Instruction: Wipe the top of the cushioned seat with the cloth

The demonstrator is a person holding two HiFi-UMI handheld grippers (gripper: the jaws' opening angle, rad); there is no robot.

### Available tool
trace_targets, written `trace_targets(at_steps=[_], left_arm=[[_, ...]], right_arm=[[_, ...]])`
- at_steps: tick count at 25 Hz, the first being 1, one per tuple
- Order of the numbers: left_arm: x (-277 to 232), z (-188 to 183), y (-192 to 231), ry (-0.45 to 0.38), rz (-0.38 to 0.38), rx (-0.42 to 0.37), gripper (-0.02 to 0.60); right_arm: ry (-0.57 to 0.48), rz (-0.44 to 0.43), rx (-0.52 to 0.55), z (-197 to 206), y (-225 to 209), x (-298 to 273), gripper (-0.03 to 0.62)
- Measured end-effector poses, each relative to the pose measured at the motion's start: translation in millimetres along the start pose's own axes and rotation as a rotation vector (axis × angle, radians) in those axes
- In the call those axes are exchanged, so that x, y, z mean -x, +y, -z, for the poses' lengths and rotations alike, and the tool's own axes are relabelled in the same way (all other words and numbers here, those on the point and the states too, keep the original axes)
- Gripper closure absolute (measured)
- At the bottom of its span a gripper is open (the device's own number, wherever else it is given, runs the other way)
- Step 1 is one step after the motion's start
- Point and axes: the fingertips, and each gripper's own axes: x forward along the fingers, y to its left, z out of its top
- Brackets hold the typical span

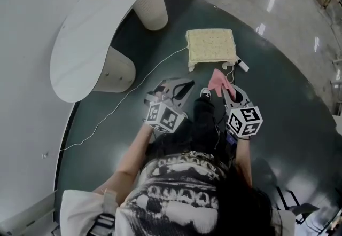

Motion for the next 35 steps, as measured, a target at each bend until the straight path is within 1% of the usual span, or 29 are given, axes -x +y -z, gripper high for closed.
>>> trace_targets(at_steps=[8,17,24,31,35], left_arm=[[16,-14,-16,-0.035,0.001,-0.021,0.569],[22,-27,-31,-0.063,0.013,-0.033,0.569],[21,-33,-36,-0.074,0.014,-0.038,0.569],[18,-34,-45,-0.077,0.031,-0.046,0.569],[15,-37,-43,-0.079,0.037,-0.053,0.569]], right_arm=[[-0.011,0.011,0.039,8,20,21,0.585],[0.000,0.003,0.077,16,32,33,0.585],[0.012,0.001,0.113,19,34,36,0.585],[0.017,0.000,0.122,25,33,39,0.585],[0.022,-0.004,0.127,25,31,36,0.585]])
